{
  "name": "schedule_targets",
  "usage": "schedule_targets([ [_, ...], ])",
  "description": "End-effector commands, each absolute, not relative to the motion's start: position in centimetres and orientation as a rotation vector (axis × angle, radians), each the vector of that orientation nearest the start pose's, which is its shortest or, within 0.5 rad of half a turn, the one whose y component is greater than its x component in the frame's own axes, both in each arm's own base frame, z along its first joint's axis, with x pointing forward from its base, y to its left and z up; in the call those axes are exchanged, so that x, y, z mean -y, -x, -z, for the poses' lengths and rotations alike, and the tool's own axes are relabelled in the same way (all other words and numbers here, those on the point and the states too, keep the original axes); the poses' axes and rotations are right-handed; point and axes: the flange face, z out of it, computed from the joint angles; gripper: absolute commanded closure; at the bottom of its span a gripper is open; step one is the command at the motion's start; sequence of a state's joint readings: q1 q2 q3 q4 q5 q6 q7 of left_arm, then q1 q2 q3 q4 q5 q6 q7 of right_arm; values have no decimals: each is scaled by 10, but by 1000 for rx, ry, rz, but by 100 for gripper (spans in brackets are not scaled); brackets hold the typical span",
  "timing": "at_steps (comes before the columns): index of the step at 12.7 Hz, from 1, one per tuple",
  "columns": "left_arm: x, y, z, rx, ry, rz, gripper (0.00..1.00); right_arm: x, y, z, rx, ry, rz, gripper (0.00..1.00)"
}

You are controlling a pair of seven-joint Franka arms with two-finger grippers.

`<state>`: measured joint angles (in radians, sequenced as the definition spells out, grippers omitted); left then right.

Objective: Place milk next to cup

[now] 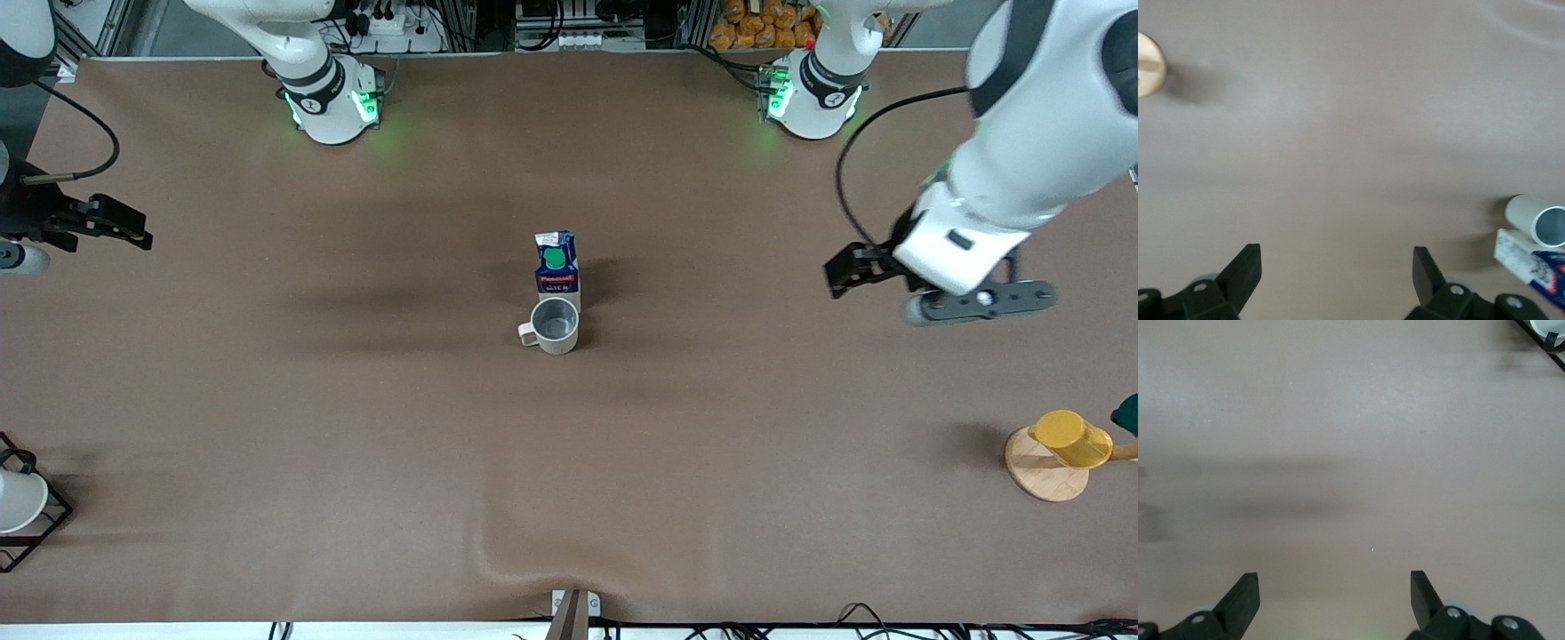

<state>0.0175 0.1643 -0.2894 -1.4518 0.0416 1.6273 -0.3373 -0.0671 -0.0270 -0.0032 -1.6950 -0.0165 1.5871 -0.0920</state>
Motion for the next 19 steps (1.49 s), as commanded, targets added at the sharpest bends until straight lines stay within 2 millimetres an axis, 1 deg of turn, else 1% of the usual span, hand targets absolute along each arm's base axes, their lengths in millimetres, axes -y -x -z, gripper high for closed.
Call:
schedule_targets([
  [1, 123, -559, -588, 26, 3125, -1, 0, 42, -540, -582, 50, 3155, -139, 0],
  [2, 122, -554, -584, 13, 3120, 11, 0, 41, -540, -582, 53, 3155, -141, 0],
  [3, 118, -553, -585, -10, 3113, 20, 0, 39, -539, -582, 57, 3153, -148, 0],
  [4, 104, -556, -591, -36, 3109, 34, 0, 39, -539, -581, 57, 3154, -158, 0],
  [5, 95, -552, -596, -95, 3102, 23, 0, 39, -538, -582, 57, 3153, -162, 0],
  [6, 86, -552, -595, -128, 3097, -4, 0, 40, -537, -582, 55, 3153, -165, 0],
  [8, 73, -560, -601, -110, 3123, 8, 0, 38, -538, -582, 60, 3153, -165, 0],
  [10, 60, -569, -599, -81, 3172, -42, 0, 32, -539, -579, 77, 3152, -172, 0],
  [12, 56, -568, -603, -137, 3171, -34, 0, 32, -539, -579, 72, 3151, -174, 0],
  [14, 55, -566, -605, -145, 3155, -25, 0, 31, -539, -577, 77, 3152, -179, 0],
  [16, 54, -565, -605, -142, 3152, -27, 0, 23, -539, -576, 84, 3153, -184, 0],
  [17, 54, -564, -606, -145, 3147, -25, 0, 23, -539, -575, 84, 3152, -186, 0],
  [19, 52, -560, -603, -137, 3141, -79, 0, 22, -542, -571, 89, 3151, -193, 0],
])
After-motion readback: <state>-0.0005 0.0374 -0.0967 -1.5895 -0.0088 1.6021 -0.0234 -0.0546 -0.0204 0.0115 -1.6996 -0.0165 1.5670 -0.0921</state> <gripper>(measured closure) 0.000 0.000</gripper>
